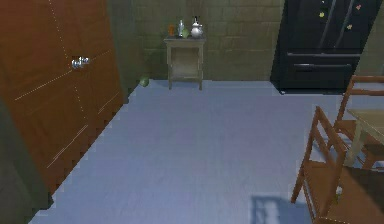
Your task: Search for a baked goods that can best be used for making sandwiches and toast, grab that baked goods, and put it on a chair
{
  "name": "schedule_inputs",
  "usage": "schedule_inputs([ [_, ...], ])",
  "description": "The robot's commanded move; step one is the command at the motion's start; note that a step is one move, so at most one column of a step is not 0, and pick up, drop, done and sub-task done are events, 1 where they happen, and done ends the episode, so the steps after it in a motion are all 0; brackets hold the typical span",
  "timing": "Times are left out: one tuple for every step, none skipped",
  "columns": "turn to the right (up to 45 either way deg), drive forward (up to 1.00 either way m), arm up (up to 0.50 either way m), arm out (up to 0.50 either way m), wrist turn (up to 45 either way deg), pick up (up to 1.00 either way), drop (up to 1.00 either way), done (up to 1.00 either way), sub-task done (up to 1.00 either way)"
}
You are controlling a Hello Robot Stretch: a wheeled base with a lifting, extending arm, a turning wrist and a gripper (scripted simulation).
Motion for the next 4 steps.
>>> schedule_inputs([
  [0.0,0.0,0.0,0.0,45.0,0.0,0.0,0.0,0.0],
  [0.0,0.0,0.0,0.0,24.0,0.0,0.0,0.0,0.0],
  [0.0,0.0,-0.34,0.0,0.0,0.0,0.0,0.0,0.0],
  [0.0,0.0,-0.5,0.0,0.0,0.0,0.0,0.0,0.0],
])
